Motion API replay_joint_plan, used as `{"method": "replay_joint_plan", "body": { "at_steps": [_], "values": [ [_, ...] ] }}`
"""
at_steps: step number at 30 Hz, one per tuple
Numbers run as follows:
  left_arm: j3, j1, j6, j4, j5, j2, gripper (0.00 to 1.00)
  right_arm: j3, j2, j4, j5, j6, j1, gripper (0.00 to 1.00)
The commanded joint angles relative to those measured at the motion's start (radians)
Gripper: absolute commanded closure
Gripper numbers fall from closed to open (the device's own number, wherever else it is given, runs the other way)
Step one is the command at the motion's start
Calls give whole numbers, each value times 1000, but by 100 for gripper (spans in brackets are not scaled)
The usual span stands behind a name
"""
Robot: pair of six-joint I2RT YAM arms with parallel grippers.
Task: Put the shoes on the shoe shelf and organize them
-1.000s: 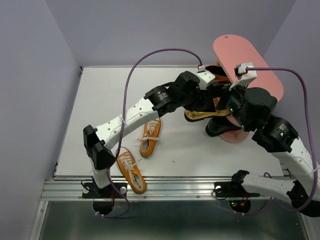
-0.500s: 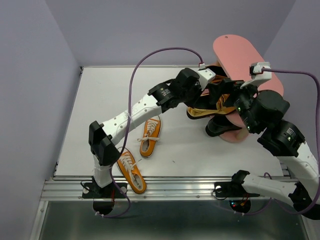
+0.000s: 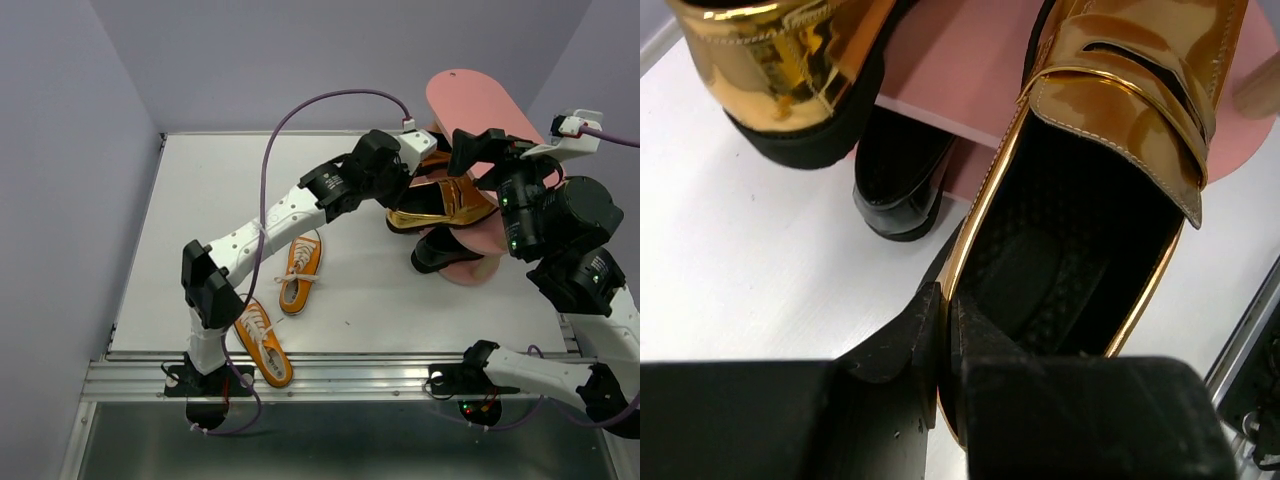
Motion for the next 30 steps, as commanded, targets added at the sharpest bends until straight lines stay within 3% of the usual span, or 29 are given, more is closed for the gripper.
{"method": "replay_joint_plan", "body": {
  "at_steps": [1, 12, 30],
  "values": [
    [160, 9, -37, 169, 64, 21, 100, 24, -17, 78, 17, -32, 8, 0],
    [315, 24, -63, 168, 107, 136, 100, 7, -35, 78, 3, -23, 8, 0],
    [322, 50, -120, 254, 165, 165, 100, -7, -34, 75, 6, -15, 8, 0]
  ]
}}
